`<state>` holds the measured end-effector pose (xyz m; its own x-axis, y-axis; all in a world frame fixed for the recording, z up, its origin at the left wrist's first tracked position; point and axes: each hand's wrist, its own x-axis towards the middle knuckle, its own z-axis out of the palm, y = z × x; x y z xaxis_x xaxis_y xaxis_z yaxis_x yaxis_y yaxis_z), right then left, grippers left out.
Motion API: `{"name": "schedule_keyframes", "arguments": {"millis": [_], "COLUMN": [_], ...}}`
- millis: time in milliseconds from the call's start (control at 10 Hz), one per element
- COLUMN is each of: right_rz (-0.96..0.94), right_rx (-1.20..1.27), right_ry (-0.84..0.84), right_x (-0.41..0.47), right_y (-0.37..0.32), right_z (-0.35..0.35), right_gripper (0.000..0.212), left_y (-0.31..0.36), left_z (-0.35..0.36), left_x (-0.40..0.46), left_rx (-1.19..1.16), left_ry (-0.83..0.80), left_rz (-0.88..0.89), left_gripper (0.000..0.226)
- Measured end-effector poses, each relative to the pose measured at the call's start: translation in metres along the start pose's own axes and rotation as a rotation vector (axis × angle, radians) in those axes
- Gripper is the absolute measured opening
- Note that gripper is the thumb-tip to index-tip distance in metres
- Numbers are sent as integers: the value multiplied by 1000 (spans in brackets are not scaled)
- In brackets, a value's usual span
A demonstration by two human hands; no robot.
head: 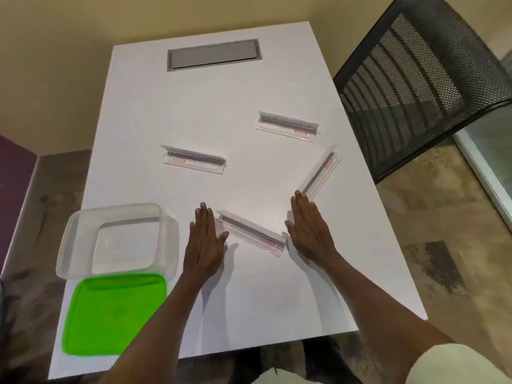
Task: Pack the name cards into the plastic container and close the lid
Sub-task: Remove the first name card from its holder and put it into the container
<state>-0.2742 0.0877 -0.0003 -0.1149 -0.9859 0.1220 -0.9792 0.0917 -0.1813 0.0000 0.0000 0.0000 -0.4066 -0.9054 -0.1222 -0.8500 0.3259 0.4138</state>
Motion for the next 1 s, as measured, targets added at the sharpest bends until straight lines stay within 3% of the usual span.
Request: {"name": "schedule_keyframes", "arguments": {"millis": [400,1000], "right_rz": [132,152], "right_rx": [60,113], "right_ry": [-209,-209], "right_x": [-37,-34], "right_y": [1,3], "right_z": [47,45], "right_gripper": [57,58], "left_y": [-9,-7], "left_z": [56,55], "left_x": [-39,-40], "left_rx": [135,158], "left_ry": [-120,-90], "left_rz": [-79,-78], "left_gripper": [74,73]}}
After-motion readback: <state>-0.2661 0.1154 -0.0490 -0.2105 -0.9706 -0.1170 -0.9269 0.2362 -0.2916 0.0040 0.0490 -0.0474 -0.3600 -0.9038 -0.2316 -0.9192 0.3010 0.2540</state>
